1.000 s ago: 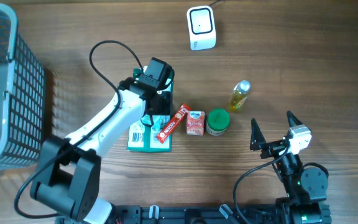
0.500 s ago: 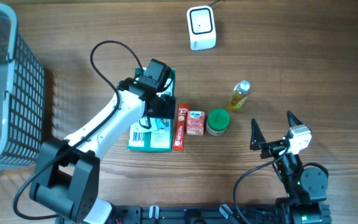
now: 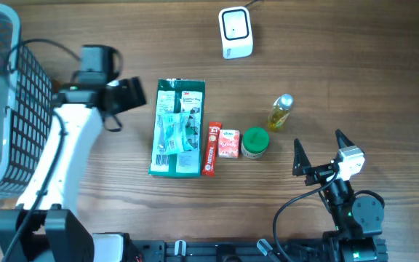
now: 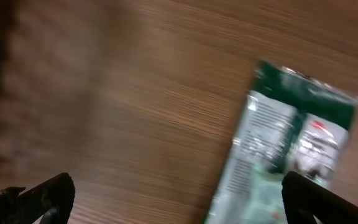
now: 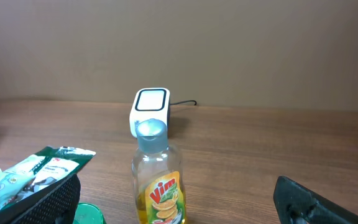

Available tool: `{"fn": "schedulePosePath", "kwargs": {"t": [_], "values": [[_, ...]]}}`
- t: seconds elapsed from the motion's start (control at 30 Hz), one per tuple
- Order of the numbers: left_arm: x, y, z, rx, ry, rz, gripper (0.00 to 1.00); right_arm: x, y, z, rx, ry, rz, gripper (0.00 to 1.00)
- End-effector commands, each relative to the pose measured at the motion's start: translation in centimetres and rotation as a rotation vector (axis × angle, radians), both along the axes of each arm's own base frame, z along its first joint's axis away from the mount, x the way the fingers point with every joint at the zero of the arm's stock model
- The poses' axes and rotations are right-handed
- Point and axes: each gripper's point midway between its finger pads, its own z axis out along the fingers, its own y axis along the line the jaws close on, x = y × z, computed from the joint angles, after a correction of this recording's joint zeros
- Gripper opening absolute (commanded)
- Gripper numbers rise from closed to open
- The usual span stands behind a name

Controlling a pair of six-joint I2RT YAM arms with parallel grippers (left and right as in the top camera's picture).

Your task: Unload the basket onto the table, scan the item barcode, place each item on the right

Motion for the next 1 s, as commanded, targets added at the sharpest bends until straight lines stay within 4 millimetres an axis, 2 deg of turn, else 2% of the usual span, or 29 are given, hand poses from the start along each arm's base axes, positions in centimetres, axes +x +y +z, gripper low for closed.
{"fn": "schedulePosePath", "kwargs": {"t": [0.0, 0.07, 0.23, 0.97], "values": [[-0.4, 5.2, 0.6, 0.037, -0.009, 0.113, 1.0, 0.0, 0.1, 0.1, 0.004, -0.005, 0.008, 1.0], [-0.9, 7.4, 0.6, 0.038, -0.008, 0.172, 1.0, 0.0, 0.1, 0.1, 0.004, -0.005, 0.008, 1.0], [-1.5, 9.4, 0.6, 0.038, -0.007, 0.229, 1.0, 0.0, 0.1, 0.1, 0.005, -0.005, 0.008, 1.0], [-1.5, 9.4, 0.6, 0.037, -0.007, 0.23, 1.0, 0.0, 0.1, 0.1, 0.004, -0.006, 0.008, 1.0]]}}
